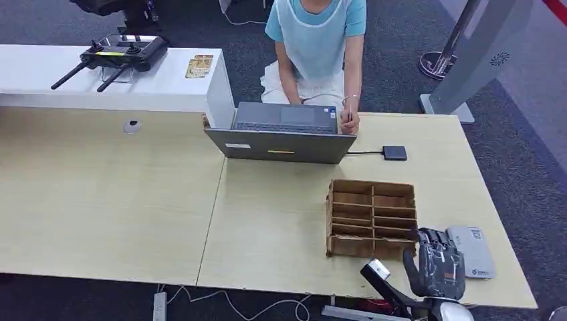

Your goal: Pass the card to the sensor for recognition and then transmit it.

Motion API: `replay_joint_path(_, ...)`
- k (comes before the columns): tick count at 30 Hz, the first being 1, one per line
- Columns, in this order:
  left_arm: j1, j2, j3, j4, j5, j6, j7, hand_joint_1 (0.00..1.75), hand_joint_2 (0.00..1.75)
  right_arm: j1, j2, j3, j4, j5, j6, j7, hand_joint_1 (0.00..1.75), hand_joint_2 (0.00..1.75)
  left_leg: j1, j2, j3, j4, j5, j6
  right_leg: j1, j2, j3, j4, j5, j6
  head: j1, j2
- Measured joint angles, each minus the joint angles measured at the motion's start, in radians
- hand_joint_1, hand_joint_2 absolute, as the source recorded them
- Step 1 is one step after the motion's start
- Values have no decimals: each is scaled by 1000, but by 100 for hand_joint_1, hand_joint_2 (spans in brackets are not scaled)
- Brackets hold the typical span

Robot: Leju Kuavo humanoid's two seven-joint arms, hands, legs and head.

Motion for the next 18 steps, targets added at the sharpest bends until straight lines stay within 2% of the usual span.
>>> replay_joint_path(4, 0, -3, 0, 0, 0, 0, 0, 0, 0, 0, 2, 0, 0, 7, -15, -4, 51, 175, 0, 0, 0, 0, 0, 0, 0, 0, 0, 0, 0, 0, 0, 0)
replay_joint_path(6, 0, -3, 0, 0, -2, 0, 2, 0, 0, 0, 6, -1, 0, 7, -24, -5, 45, 175, 0, 0, 0, 0, 0, 0, 0, 0, 0, 0, 0, 0, 0, 0)
replay_joint_path(8, 0, -3, 0, 0, -7, 0, 3, 0, 0, -5, 11, -1, 0, 8, -31, -14, 30, 175, 0, 0, 0, 0, 0, 0, 0, 0, 0, 0, 0, 0, 0, 0)
replay_joint_path(15, 0, -2, 0, 0, -7, 1, -6, 0, 0, -30, 27, -1, 11, 19, -36, -31, 28, 175, 0, 0, 0, 0, 0, 0, 0, 0, 0, 0, 0, 0, 0, 0)
replay_joint_path(18, 0, -2, 0, 0, -7, 1, -7, 0, 0, -34, 29, -1, 15, 20, -37, -32, 35, 175, 0, 0, 0, 0, 0, 0, 0, 0, 0, 0, 0, 0, 0, 0)
